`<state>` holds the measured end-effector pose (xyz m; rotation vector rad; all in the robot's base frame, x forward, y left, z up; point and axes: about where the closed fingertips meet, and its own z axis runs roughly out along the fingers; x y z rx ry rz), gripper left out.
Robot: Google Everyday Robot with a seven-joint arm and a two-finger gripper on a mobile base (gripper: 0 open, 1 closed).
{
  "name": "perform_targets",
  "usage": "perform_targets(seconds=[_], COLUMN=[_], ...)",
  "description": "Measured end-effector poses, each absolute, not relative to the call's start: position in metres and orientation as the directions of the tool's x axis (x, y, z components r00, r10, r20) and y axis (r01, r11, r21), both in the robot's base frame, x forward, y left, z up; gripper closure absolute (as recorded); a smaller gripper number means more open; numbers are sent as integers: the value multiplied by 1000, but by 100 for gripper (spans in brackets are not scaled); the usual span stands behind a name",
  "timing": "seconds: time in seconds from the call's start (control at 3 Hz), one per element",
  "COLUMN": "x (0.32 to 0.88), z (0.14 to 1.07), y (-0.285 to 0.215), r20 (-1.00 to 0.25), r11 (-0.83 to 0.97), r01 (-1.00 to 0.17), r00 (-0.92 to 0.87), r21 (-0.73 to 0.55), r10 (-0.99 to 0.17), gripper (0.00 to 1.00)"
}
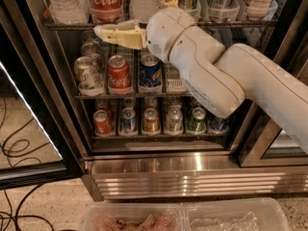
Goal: Pick water bottle from top shelf of fridge
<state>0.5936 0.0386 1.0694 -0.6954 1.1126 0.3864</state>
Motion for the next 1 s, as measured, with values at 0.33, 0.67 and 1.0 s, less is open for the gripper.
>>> perform_targets(seconds=[0.33,0.67,1.0], x=[595,594,590], z=[1077,1077,1077], y=[20,20,13], r20=[-908,-909,-930], r11=[764,764,778], r01=[-569,-570,-577], r00=[416,414,365], r21=[-304,-302,-250], r10=[-51,-50,-28], gripper=[0,0,0])
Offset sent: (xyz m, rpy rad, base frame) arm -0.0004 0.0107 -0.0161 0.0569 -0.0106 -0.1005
